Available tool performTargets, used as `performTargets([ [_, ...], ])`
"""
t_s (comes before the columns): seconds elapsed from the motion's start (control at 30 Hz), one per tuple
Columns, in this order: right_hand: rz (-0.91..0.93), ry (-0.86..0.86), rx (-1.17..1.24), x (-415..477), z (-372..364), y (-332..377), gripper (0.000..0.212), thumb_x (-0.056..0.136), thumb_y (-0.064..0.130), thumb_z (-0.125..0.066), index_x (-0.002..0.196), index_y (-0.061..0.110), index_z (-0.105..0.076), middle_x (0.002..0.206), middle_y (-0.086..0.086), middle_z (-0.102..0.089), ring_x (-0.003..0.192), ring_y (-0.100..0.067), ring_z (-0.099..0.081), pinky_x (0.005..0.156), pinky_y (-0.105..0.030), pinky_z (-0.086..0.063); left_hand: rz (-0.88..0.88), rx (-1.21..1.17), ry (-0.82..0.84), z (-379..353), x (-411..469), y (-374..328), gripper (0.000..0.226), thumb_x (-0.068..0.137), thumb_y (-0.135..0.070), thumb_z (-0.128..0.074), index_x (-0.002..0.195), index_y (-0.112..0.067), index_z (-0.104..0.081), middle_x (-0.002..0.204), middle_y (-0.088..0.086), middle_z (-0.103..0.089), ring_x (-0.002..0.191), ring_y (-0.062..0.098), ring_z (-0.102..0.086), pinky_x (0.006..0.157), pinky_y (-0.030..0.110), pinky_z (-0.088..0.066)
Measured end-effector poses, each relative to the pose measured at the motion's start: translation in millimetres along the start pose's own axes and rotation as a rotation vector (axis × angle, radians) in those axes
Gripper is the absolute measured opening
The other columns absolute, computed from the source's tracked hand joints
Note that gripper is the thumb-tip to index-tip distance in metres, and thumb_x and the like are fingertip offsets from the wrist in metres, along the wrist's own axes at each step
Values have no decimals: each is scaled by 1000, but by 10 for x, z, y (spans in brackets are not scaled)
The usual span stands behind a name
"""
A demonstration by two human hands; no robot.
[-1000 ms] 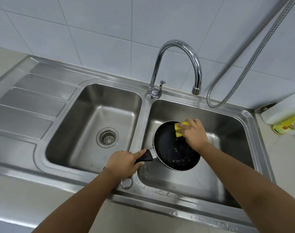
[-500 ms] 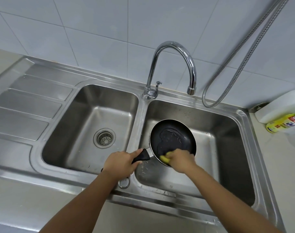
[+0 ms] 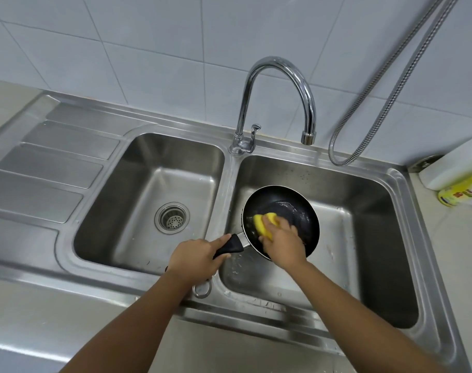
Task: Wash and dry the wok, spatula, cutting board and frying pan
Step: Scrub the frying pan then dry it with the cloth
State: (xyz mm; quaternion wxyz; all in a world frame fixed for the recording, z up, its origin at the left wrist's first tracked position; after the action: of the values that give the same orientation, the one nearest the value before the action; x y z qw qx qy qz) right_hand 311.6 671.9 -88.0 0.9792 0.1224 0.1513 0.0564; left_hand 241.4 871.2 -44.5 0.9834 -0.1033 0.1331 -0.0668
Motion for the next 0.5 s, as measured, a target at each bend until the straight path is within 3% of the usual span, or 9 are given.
performTargets([
  [0.1, -190, -45, -25, 85, 129, -338, 56, 97, 40, -49, 150, 34, -31, 156, -4, -27, 130, -36, -34, 102, -37, -39, 3, 12, 11, -13, -8, -4, 55, 97, -60, -32, 149, -46, -22, 96, 0, -68, 88, 22, -64, 70, 32, -44],
  [0.23, 77, 33, -108, 29, -14, -59, 57, 96, 38, -50, 150, 36, -31, 156, -1, -29, 128, -34, -37, 102, -35, -40, -6, 34, 12, 4, 7, -13, 55, 97, -60, -31, 149, -46, -21, 99, 2, -67, 91, 23, -63, 71, 32, -45],
  [0.37, -145, -9, -32, 81, 84, -307, 56, 97, 38, -50, 150, 35, -32, 157, -1, -28, 129, -36, -36, 101, -37, -41, -4, 44, 20, -8, -3, -20, 55, 98, -59, -31, 150, -45, -21, 98, 3, -67, 89, 23, -64, 72, 32, -46],
  [0.5, 158, 42, -80, -3, -56, 34, 55, 96, 37, -52, 148, 41, -33, 156, 5, -28, 127, -31, -38, 101, -35, -42, 3, 43, 12, 0, -6, -21, 55, 97, -60, -31, 149, -46, -21, 100, 3, -67, 91, 24, -64, 70, 32, -44],
])
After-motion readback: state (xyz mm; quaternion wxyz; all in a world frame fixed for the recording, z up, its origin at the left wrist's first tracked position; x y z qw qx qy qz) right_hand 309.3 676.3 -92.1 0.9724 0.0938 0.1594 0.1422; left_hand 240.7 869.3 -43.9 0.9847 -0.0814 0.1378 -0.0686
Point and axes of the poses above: each hand's wrist, its own x-axis towards the middle knuckle, its own z-axis out of the back of the hand, y = z × x, the point moved 9 cm from there along x, towards the middle knuckle
